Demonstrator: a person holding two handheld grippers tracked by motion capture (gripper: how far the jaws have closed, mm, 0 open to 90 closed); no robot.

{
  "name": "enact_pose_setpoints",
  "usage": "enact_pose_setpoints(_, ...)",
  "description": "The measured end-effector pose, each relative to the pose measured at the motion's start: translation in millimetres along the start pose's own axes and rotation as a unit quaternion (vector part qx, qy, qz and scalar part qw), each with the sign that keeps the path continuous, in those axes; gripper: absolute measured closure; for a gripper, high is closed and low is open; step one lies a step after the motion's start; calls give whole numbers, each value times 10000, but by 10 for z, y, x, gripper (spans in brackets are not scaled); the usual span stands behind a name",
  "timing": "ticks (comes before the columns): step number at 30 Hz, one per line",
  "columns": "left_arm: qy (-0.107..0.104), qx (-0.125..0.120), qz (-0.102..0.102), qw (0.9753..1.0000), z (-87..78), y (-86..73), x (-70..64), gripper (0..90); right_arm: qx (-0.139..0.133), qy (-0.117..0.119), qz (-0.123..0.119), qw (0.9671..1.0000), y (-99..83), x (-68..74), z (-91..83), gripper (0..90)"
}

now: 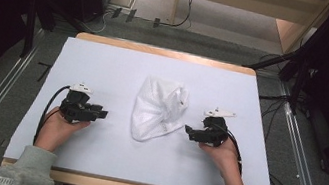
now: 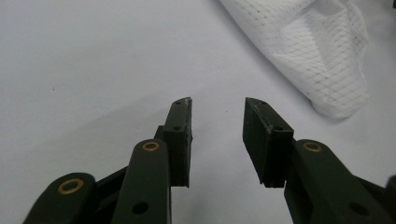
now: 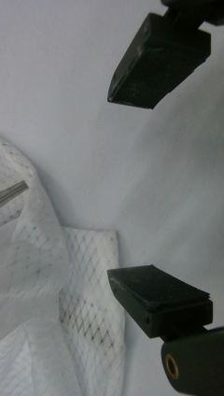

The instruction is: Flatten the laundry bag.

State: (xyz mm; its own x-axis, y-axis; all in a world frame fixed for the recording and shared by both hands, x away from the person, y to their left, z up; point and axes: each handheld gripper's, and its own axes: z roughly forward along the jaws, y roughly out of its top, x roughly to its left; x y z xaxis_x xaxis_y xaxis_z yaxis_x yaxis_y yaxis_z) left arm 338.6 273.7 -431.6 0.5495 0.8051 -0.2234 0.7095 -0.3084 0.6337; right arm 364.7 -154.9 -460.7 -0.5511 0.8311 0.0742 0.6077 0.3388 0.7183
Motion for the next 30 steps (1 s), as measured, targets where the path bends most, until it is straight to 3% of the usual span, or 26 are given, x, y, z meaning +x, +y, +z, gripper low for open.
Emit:
enact_pose_setpoints(3,63,87,19,9999,5,-3,39,606,-104,0,30,9999,7,20,-20,231)
enact_pose_setpoints(10,33,192,35,9998,53,35,26,428,-78,136,140,9998,1,-31,-49,379)
enact_pose_setpoints(16,-14,271,19,9996,102,44,14,416,-34,250,226,9994,-3,-63,-55,419)
enact_pose_setpoints(30,-13,245,63,9997,87,44,22,408,29,371,176,9992,11,-47,-31,445)
